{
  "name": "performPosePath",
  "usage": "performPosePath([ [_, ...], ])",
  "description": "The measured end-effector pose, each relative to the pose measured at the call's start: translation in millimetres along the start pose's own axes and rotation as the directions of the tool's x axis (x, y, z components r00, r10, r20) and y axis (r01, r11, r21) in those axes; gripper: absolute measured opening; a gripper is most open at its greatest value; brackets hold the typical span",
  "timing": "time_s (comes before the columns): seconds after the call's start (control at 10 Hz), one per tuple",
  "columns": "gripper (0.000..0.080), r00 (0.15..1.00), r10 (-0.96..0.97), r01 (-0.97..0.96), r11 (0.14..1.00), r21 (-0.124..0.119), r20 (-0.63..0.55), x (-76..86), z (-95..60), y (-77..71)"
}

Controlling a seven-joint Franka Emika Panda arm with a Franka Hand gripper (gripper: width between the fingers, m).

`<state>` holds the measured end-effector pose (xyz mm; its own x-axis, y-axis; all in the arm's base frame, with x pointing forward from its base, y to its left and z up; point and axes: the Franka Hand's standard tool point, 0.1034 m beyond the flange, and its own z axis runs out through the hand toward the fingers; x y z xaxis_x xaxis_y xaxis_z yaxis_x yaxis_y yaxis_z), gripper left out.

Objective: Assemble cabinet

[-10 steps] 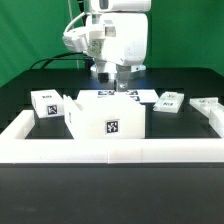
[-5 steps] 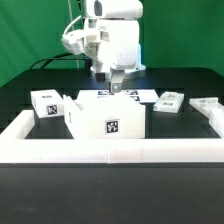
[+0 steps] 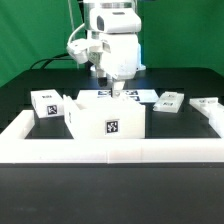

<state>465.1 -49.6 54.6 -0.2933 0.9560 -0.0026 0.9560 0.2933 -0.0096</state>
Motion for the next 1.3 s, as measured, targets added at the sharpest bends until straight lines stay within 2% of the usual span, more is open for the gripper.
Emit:
performPosePath([
  [0.5, 0.0798, 1.000, 0.006, -0.005, 1.000, 0.005, -0.003, -1.5, 3.2, -5.7],
  [0.7, 0.0798, 1.000, 0.022, -0.021, 0.999, 0.027, -0.016, -0.6, 14.8, -24.2],
  [0.9, 0.0798, 0.999, 0.032, -0.030, 0.998, 0.050, -0.029, 0.1, 26.2, -33.2],
  [1.1, 0.0798, 0.999, 0.037, -0.035, 0.997, 0.062, -0.038, -1.3, 35.3, -33.9],
  [1.3, 0.0798, 0.998, 0.044, -0.041, 0.997, 0.065, -0.040, -2.3, 39.8, -30.3],
])
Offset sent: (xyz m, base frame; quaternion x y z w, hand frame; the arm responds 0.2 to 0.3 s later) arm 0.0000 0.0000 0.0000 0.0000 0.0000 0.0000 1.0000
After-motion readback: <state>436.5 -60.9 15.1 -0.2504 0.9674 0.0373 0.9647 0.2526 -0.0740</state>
